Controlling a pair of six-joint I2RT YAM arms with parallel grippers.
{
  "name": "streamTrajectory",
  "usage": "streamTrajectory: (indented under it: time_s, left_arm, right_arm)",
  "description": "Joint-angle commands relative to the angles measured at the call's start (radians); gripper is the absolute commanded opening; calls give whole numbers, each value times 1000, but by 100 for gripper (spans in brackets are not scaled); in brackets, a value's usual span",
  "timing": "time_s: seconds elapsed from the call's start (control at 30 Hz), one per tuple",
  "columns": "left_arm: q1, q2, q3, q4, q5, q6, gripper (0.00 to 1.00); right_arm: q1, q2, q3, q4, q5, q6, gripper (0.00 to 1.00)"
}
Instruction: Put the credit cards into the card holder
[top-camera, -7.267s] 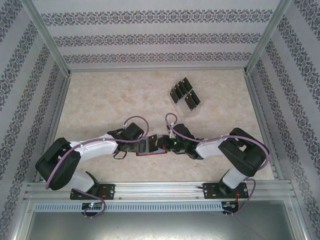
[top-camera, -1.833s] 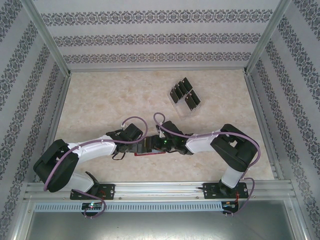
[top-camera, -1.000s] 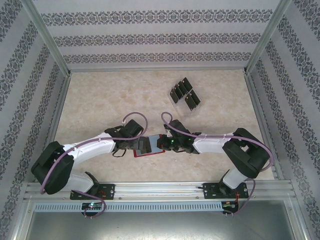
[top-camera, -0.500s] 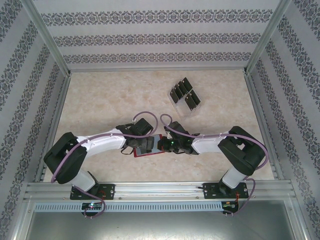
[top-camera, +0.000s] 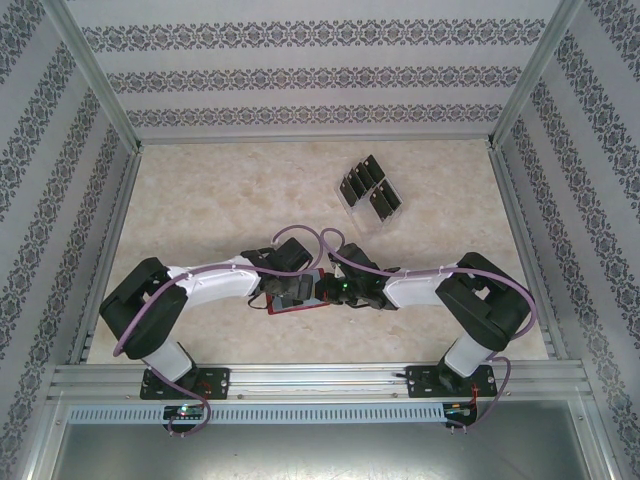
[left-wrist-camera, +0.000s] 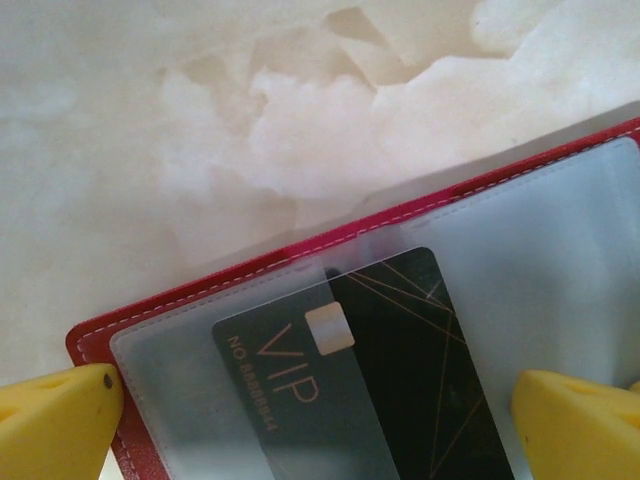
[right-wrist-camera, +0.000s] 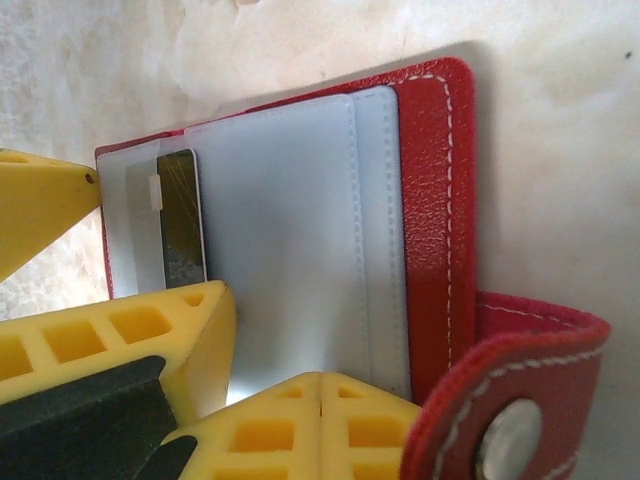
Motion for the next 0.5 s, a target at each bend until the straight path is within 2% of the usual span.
streamTrajectory:
  time_s: [0.0,0.47]
  left_arm:
    - [-12,-26,-27,-24,-36,-23,100]
    - [5,-78,-102,-39,-73,-37,100]
  right_arm:
    - [-2,15,-8,-20,13,7,0]
    - [-4,16,-5,-41,26,10,0]
